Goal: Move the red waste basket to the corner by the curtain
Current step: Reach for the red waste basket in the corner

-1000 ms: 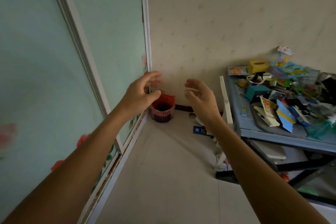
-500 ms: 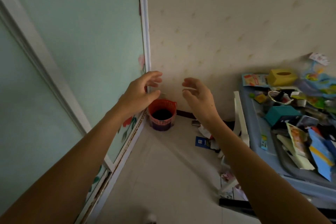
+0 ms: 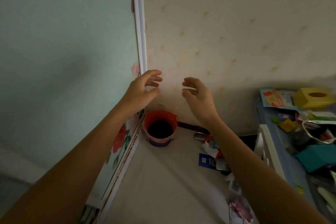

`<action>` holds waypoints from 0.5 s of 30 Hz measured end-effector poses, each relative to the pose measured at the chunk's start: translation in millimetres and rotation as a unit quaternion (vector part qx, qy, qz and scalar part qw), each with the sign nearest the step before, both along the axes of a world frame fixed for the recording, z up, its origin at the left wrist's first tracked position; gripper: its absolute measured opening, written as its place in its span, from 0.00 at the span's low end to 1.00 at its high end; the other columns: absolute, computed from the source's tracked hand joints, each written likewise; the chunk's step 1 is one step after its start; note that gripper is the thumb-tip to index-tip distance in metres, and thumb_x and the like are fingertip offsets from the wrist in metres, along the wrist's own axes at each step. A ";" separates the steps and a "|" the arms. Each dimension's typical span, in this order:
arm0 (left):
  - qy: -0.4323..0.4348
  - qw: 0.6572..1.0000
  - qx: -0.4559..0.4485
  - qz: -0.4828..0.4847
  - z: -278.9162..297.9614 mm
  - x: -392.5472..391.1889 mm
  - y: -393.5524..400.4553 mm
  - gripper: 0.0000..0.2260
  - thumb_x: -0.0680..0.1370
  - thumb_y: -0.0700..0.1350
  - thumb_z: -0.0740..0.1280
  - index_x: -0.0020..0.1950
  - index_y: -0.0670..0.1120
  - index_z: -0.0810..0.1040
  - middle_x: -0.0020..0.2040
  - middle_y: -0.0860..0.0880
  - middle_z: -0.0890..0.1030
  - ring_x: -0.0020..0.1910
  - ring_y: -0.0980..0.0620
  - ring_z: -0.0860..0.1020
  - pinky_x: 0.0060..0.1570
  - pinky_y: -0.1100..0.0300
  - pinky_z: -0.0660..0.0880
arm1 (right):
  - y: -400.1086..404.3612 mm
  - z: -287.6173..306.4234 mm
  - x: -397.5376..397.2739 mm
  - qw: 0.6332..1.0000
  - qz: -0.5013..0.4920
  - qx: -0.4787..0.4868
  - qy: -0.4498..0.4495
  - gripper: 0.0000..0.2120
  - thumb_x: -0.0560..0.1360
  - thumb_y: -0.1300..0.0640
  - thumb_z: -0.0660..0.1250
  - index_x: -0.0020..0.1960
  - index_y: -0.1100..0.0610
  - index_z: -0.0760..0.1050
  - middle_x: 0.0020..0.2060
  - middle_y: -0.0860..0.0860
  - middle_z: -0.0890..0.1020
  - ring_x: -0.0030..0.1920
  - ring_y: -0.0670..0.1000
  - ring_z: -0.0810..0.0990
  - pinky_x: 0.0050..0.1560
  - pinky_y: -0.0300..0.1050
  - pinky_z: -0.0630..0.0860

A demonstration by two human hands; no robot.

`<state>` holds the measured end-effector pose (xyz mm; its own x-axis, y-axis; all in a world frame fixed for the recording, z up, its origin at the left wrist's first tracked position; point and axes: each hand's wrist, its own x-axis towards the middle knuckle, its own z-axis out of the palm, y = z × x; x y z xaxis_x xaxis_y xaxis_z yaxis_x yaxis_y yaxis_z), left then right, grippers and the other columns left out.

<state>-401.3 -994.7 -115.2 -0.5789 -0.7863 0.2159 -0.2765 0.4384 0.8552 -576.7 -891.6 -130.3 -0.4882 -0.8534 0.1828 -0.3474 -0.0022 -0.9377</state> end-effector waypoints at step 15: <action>-0.058 0.989 0.132 0.030 -139.6 -165.7 -257.9 0.18 0.75 0.45 0.65 0.64 0.59 0.74 0.57 0.57 0.81 0.57 0.55 0.81 0.54 0.58 0.79 | -270.5 -128.7 -170.8 0.992 0.004 0.123 -0.036 0.20 0.75 0.55 0.64 0.66 0.50 0.73 0.59 0.44 0.79 0.51 0.40 0.78 0.41 0.30 0.73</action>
